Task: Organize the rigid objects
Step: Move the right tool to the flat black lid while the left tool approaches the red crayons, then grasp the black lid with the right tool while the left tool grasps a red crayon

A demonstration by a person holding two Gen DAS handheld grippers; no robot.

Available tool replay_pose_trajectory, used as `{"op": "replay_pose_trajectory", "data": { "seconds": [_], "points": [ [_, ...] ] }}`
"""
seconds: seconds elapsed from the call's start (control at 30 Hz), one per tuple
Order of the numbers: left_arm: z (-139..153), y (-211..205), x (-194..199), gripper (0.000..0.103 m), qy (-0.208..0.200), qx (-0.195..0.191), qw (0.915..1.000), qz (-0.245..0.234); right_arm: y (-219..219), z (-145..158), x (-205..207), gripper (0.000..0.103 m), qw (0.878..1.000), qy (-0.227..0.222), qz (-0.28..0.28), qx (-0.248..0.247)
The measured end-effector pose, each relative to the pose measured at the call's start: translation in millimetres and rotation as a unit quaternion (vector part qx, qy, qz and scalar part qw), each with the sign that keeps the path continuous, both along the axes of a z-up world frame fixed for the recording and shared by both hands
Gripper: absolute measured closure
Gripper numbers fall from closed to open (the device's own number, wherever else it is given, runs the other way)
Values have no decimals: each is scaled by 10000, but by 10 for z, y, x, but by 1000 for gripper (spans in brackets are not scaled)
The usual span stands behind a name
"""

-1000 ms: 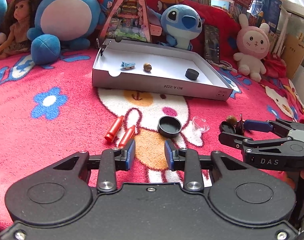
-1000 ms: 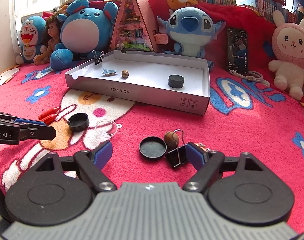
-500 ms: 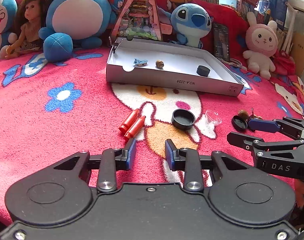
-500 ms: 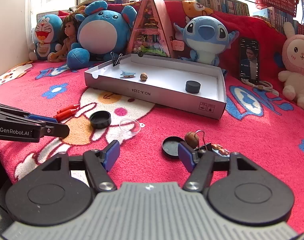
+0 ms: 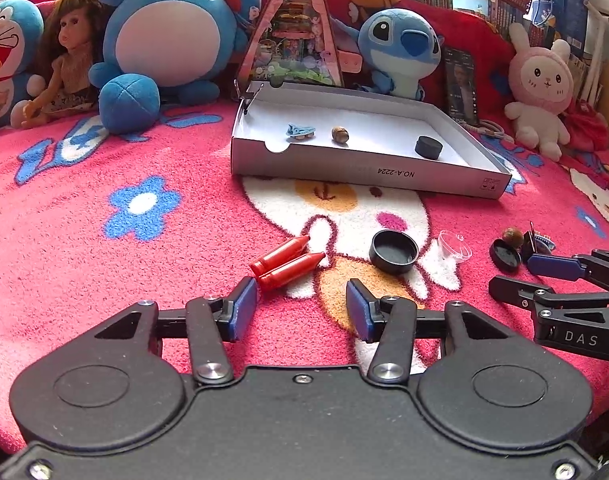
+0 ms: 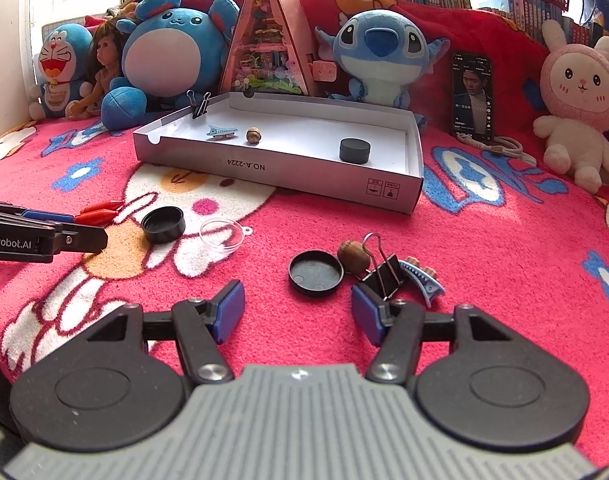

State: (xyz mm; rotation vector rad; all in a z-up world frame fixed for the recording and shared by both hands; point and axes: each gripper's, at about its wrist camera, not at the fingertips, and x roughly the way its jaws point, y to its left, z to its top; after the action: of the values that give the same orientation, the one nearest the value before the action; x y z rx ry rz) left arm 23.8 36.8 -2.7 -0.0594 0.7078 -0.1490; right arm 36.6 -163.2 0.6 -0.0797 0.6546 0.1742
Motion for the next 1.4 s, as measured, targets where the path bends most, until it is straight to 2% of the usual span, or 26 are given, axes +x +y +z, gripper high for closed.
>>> {"op": "replay_pose_trajectory", "data": {
  "seconds": [0.3,0.5,0.77,1.13,1.27,1.4],
  "points": [
    [-28,-50,106,49,-49,39,9999,-98,-7,-11,10,30,10000,-5,-23,41],
    [-21,21,1,49,-68,124,9998,-136,-10,-20,12,30,10000,-33,-29,46],
    [-23,226,50,49,-75,211,9993,308,-10,-30,35,30,9999,-54,-80,74],
    [-30,353,95,49,-95,350,9979,533,-22,-27,29,43,9999,-92,-101,99],
    [-29,249,61,43,-144,274,9992,252,-6,-30,41,43,9998,-105,-101,102],
    [-52,140,66,35,-202,380,9989,178,13,-31,50,43,9999,-125,-90,70]
  ]
}}
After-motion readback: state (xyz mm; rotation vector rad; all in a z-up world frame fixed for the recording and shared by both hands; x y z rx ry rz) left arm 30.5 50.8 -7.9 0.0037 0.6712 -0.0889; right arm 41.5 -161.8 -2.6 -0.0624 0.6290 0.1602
